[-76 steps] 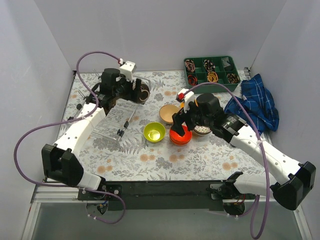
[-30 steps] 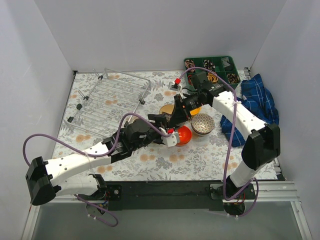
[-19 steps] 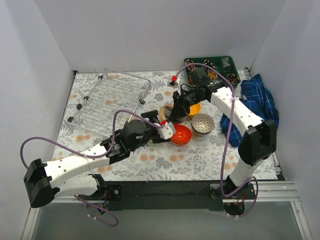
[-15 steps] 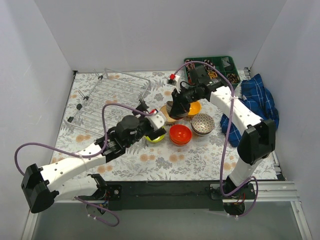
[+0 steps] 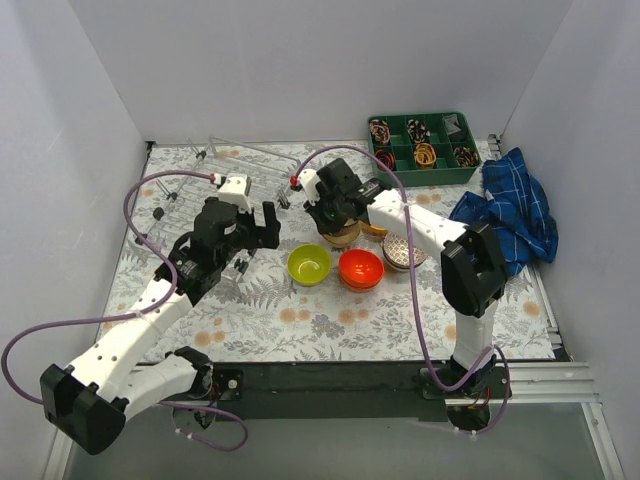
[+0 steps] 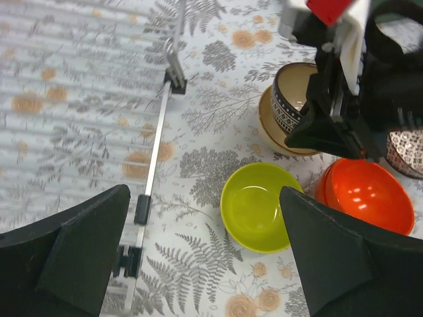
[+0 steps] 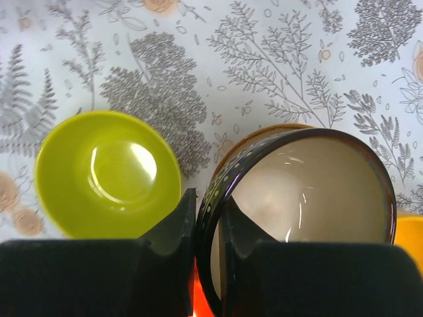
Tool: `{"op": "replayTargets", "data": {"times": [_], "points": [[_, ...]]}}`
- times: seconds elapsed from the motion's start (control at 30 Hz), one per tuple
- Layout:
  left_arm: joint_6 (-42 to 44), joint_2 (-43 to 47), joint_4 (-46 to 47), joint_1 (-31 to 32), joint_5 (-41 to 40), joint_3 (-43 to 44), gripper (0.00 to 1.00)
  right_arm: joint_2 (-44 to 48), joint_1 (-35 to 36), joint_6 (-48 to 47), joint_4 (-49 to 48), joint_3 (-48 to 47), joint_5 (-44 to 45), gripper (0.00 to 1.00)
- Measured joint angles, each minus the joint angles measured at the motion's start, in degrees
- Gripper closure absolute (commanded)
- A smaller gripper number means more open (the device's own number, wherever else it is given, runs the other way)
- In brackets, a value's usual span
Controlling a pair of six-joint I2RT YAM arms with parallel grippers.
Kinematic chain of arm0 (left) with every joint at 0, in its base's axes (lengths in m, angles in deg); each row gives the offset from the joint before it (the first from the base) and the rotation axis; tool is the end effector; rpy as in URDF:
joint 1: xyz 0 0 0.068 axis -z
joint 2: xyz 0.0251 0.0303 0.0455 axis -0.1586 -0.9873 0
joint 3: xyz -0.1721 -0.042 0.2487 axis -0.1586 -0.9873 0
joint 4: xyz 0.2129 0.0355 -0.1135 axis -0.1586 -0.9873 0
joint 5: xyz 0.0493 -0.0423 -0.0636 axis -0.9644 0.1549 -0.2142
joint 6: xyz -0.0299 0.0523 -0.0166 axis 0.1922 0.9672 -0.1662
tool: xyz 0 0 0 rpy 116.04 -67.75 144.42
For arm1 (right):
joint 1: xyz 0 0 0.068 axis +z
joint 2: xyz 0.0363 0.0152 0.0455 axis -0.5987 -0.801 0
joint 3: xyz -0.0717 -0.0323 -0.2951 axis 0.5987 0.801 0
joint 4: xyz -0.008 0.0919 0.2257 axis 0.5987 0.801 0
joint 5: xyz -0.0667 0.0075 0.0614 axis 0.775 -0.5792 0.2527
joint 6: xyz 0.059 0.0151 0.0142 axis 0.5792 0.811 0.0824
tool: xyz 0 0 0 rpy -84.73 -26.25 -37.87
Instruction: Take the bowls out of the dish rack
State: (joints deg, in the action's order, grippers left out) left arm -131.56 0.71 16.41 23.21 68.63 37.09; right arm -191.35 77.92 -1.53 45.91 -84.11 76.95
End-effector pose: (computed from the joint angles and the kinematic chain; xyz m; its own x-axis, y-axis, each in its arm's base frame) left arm 0.1703 -0.0965 0.3479 -0.4983 -0.5622 -0.6600 -0.0136 0.7662 -0.6424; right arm 0.3189 0.2876 0.2963 -0.3845 -0.6358 -0.6693 -0.8318 0.5531 -0.0475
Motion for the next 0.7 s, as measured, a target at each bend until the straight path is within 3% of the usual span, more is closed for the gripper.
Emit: {"op": "replayTargets", "data": {"times": [0.13, 0.33, 0.43, 0.47, 0.7], "points": [[-7.1, -0.3, -5.6, -2.1, -1.8, 2.6, 0.02, -1.6, 2.2, 1.3, -4.3, 1.9, 7.3, 0.93], [-12.4, -2.7, -12.0, -2.2, -4.1, 8.0, 0.02, -1.9, 2.5, 4.0, -8.8, 6.6, 14.6, 0.74], [-14.1, -3.6, -14.6, -2.2, -4.6, 10.0, 0.02, -1.9, 2.6, 5.4, -11.1, 7.8, 16.2, 0.64], [-14.6, -3.8, -15.2, -2.2, -4.7, 10.6, 0.02, -1.9, 2.6, 5.9, -11.3, 8.1, 16.4, 0.57], [-18.8, -5.7, -18.5, -3.4, -4.0, 13.7, 0.02, -0.6, 2.7, 11.8, -10.9, 8.3, 16.8, 0.40]]}}
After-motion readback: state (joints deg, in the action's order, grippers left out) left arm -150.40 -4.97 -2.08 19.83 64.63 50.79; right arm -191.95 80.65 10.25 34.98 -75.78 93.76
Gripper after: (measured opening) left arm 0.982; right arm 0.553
